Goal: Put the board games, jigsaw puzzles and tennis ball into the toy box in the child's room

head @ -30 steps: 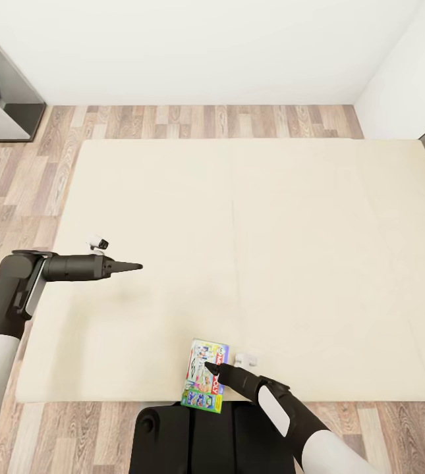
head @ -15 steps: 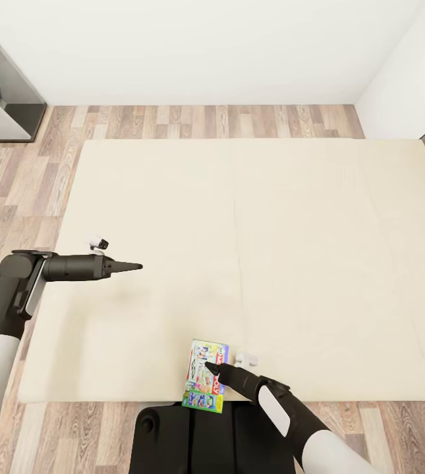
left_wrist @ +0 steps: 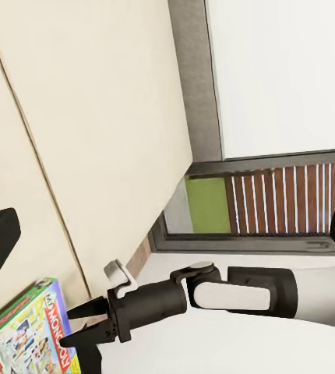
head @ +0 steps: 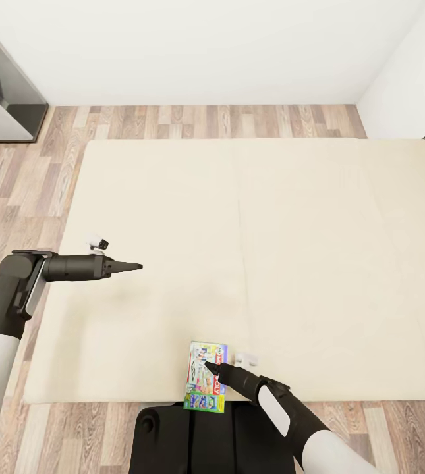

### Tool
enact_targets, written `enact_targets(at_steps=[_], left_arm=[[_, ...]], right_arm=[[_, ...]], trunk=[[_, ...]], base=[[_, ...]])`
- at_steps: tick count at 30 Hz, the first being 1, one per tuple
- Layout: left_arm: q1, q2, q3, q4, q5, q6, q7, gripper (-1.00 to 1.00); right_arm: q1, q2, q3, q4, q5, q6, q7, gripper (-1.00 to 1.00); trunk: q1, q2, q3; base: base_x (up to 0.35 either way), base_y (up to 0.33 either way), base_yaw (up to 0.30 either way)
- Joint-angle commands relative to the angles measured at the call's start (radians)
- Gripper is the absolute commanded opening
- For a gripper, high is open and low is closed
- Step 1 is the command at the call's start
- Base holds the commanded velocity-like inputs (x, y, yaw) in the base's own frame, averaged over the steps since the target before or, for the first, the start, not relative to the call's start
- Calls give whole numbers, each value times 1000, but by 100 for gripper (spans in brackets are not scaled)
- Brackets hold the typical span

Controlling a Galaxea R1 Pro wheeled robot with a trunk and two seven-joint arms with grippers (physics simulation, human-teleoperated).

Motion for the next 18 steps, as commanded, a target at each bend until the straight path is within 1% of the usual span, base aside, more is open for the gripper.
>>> enact_targets(at_steps=[1, 4, 11, 18], left_arm=[[0, 1, 0, 0, 0, 11, -4, 100], [0, 1, 0, 0, 0, 11, -4, 100], [0, 1, 0, 0, 0, 11, -4, 100], [0, 1, 0, 0, 0, 11, -4, 100]], right_arm=[[0, 0, 2, 0, -8, 5, 0, 100], [0, 0, 2, 0, -8, 5, 0, 100], [-1, -1, 2, 0, -8, 5, 0, 100], [0, -1, 2, 0, -8, 5, 0, 100]], trunk=[[1, -1, -1], [1, -1, -1], [1, -1, -1], [1, -1, -1]], base=[[0, 86, 0], [0, 88, 0], [0, 29, 0], [0, 95, 0]])
